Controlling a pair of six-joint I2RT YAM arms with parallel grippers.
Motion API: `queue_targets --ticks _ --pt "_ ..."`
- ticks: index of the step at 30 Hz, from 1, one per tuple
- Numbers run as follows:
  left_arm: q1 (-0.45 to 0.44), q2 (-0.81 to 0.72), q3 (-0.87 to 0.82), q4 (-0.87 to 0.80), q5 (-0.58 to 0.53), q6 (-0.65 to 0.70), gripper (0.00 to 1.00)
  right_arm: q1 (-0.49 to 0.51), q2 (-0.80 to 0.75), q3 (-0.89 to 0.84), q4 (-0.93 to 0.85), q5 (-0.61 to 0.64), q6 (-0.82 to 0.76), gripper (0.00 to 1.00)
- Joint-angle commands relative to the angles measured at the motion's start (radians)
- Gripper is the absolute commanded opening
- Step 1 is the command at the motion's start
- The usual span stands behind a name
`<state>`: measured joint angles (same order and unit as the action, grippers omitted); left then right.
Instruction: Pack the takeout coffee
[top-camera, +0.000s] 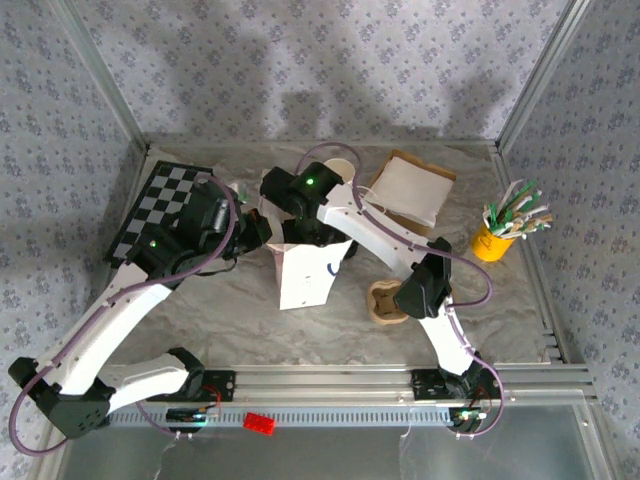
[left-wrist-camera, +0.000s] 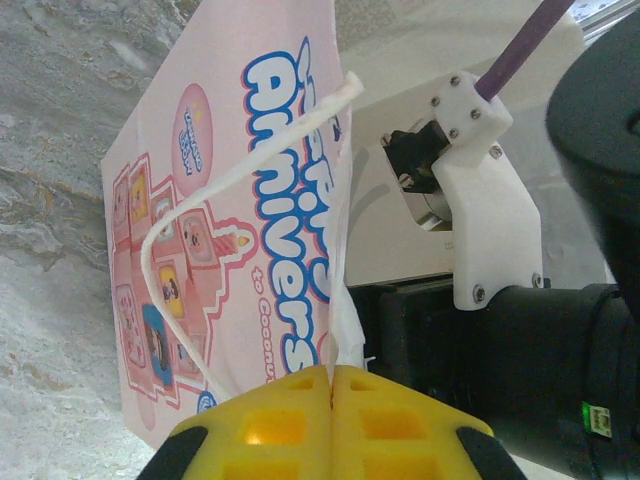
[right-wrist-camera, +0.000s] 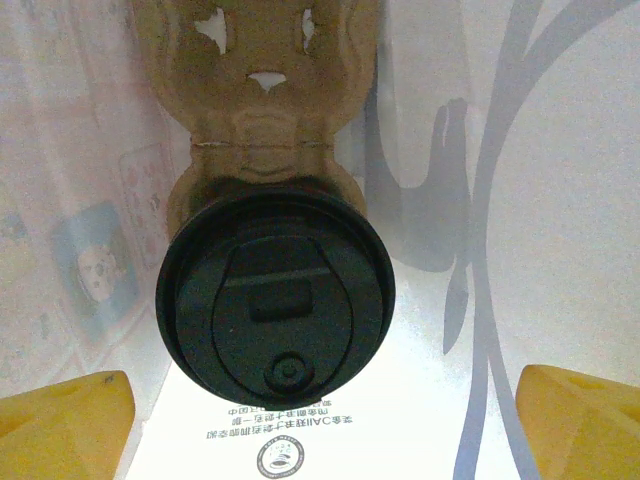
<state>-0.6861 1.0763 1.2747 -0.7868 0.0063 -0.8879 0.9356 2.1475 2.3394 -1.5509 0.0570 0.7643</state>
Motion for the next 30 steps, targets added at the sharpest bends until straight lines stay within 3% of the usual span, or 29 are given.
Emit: queue_targets --ticks 1,10,13,30 --pt "0.001 0.022 0.012 -0.005 0.031 0.001 0.09 0.03 0.007 0.052 0.026 -0.033 0.023 1.0" --pt "0.001 0.001 0.026 -0.004 0.075 -0.016 0.19 0.042 0.028 0.052 0.024 -0.019 0.039 1.0" --pt "-0.001 0.001 0.013 -0.011 0.081 -0.016 0.11 0.039 0.028 0.059 0.017 -0.014 0.038 1.0" --pt "-0.004 0.022 0.003 -0.059 0.07 0.014 0.0 0.017 0.062 0.124 0.01 0.011 0.063 1.0"
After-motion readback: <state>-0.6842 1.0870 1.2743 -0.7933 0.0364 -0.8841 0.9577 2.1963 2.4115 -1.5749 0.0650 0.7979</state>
